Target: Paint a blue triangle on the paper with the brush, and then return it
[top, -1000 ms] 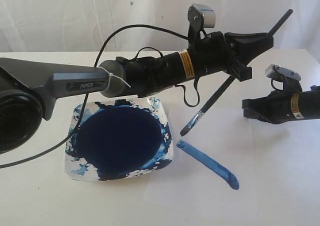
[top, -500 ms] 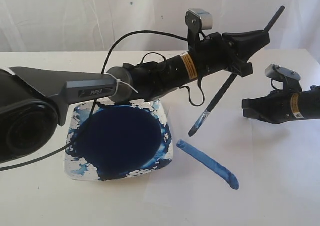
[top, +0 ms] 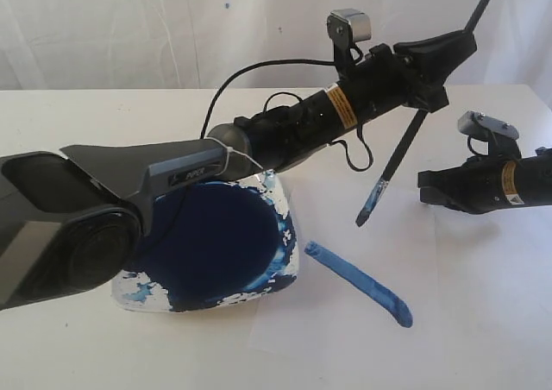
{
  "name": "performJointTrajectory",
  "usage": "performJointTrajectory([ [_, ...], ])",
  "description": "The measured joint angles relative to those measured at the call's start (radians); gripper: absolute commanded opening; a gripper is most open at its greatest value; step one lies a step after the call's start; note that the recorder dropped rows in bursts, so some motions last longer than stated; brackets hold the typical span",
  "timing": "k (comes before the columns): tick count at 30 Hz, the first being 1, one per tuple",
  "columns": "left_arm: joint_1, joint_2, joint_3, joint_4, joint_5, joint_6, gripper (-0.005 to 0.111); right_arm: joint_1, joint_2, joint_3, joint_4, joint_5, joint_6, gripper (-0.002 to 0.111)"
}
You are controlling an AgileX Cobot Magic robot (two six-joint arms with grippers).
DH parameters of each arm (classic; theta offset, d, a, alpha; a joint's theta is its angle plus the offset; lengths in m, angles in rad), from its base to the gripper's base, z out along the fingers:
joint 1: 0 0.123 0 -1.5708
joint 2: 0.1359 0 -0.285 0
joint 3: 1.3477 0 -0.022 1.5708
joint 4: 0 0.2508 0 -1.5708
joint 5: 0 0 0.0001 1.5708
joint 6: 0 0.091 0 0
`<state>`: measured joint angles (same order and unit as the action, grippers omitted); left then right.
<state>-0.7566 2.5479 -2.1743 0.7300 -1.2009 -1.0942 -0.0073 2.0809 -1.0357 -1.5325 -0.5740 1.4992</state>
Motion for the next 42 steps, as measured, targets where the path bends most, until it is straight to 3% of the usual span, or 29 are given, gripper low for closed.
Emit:
performJointTrajectory([
  [11, -0.008, 0.137, -0.231, -0.050, -0.002, -0.067, 0.000, 0.000, 0.000, 0.000, 0.000, 0.000, 0.000, 0.003],
  [42, 0.022, 0.227, -0.327, -0.175, 0.000, -0.071, 0.000, 0.000, 0.000, 0.000, 0.000, 0.000, 0.000, 0.003],
])
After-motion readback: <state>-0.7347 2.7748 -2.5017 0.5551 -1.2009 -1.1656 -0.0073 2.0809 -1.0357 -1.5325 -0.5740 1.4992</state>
